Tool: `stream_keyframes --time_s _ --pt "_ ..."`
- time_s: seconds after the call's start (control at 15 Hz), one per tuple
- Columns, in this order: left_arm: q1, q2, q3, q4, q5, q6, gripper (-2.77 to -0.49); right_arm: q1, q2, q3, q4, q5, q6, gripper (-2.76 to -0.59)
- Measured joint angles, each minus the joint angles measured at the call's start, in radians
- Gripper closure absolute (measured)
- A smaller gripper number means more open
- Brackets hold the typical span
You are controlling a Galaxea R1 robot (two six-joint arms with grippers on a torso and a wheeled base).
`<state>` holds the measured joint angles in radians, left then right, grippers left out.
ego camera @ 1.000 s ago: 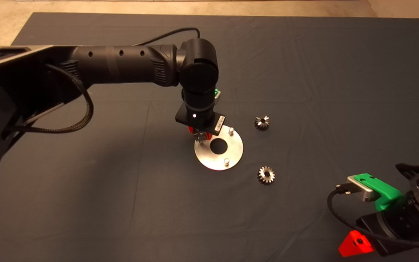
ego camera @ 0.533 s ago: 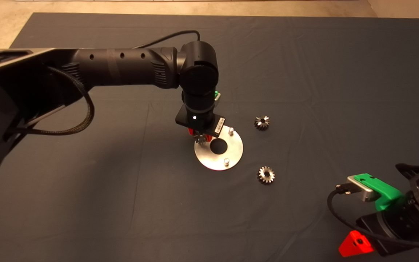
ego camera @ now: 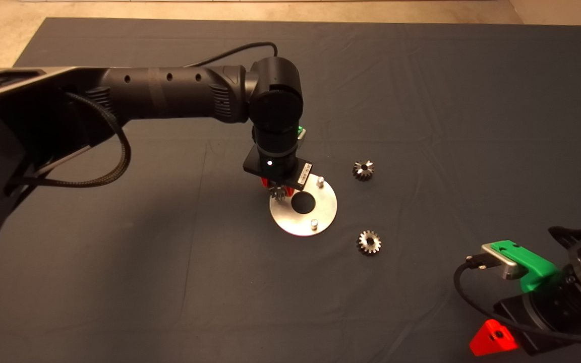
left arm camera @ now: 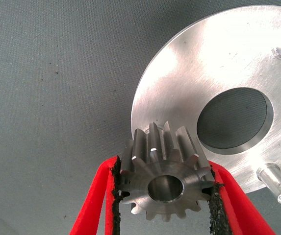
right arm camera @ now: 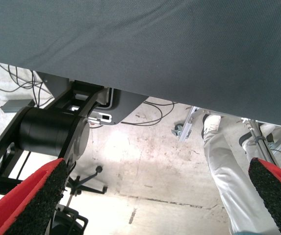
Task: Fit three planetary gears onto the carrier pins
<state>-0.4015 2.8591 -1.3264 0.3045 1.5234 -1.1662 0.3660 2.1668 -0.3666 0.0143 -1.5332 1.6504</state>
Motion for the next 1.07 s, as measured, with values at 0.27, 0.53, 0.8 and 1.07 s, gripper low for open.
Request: stream_keyframes --time_s 0.27,0.53,0.8,1.07 --pt "0.000 -0.004 -0.009 -0.001 -0.002 0.000 -0.87 0.000 0.000 0.000 0.000 0.000 0.000 -2.75" --pt "0.000 -0.006 -0.014 -0.002 -0.007 -0.001 -0.86 0.000 0.000 0.000 0.000 0.000 0.000 -2.75" --pt "0.000 -0.009 -0.018 -0.002 -0.012 -0.002 -0.86 0.000 0.000 0.000 0.000 0.000 0.000 -2.75" --pt "0.000 -0.013 -0.022 -0.003 -0.019 -0.004 -0.86 0.000 0.000 0.000 0.000 0.000 0.000 -2.75"
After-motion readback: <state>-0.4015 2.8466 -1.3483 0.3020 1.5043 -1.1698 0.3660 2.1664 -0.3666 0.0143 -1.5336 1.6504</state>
